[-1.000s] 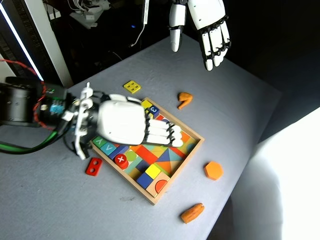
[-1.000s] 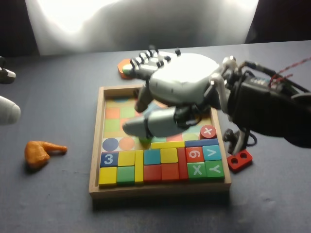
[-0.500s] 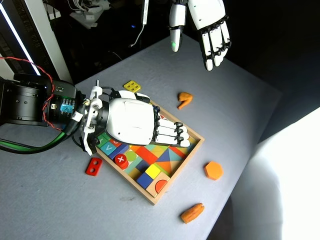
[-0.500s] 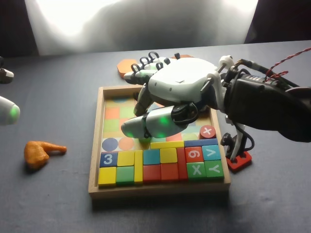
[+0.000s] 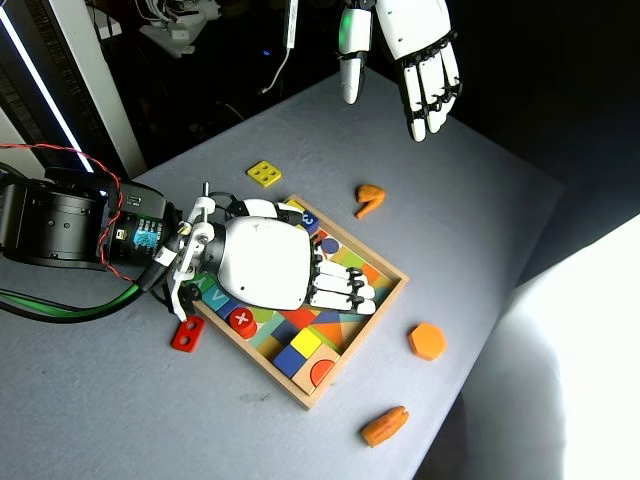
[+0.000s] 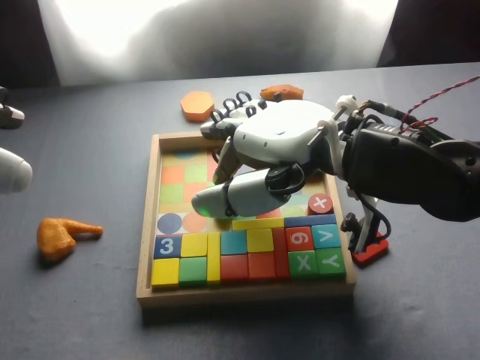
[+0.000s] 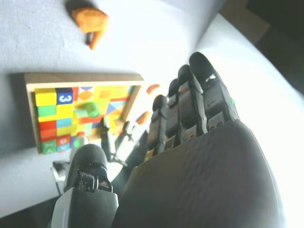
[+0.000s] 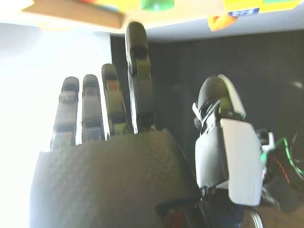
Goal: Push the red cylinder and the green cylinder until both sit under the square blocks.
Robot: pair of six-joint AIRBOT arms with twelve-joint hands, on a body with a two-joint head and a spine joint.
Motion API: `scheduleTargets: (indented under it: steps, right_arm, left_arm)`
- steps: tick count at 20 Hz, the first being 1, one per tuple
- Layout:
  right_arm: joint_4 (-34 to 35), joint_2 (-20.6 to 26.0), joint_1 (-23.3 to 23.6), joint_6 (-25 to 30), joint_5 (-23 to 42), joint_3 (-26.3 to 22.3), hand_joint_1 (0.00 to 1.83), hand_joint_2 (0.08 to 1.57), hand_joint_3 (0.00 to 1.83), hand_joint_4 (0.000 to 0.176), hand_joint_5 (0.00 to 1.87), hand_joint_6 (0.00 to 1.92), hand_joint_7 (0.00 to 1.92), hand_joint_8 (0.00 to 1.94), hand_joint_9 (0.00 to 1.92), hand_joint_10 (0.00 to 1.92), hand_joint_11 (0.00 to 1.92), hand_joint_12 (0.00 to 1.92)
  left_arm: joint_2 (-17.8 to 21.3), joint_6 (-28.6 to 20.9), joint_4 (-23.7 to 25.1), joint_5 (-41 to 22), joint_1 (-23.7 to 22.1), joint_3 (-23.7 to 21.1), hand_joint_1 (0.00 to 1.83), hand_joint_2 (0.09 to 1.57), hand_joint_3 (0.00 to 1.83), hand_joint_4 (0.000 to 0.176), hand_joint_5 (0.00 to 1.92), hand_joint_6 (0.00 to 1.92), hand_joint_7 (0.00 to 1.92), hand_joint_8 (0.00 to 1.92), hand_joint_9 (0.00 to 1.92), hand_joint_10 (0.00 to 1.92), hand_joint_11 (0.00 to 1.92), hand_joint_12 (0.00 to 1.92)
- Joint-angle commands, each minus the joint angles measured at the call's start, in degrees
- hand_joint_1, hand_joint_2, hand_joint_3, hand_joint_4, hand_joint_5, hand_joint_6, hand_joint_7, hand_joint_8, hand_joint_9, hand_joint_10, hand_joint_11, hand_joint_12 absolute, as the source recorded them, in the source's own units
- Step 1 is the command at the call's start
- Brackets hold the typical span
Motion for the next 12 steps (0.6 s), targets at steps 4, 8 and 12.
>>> scheduleTargets:
  steps: [4, 8, 12]
  right_arm:
    - [-0.7, 0.5, -0.1, -1.6, 4.5, -0.7, 0.00, 1.15, 0.00, 0.000, 0.86, 0.01, 0.14, 0.03, 0.02, 0.01, 0.00, 0.00]
    - [-0.8, 0.5, -0.5, -2.7, 4.4, -1.0, 0.00, 1.17, 0.00, 0.000, 0.86, 0.01, 0.10, 0.01, 0.03, 0.01, 0.00, 0.00]
    - [-0.9, 0.4, -1.1, -3.6, 4.1, -1.1, 0.00, 1.16, 0.00, 0.000, 0.85, 0.00, 0.15, 0.02, 0.03, 0.01, 0.00, 0.00]
  left_arm:
    - [0.4, 0.0, 2.4, -3.7, -0.7, 0.2, 0.00, 1.26, 0.00, 0.060, 0.11, 0.00, 0.11, 0.00, 0.18, 0.00, 0.00, 0.69]
    - [0.4, 0.0, 2.4, -3.7, -0.7, 0.2, 0.00, 1.26, 0.00, 0.060, 0.11, 0.01, 0.12, 0.00, 0.19, 0.00, 0.00, 0.72]
    - [0.4, 0.0, 2.4, -3.8, -0.7, 0.2, 0.00, 1.25, 0.00, 0.068, 0.11, 0.00, 0.12, 0.00, 0.19, 0.01, 0.00, 0.73]
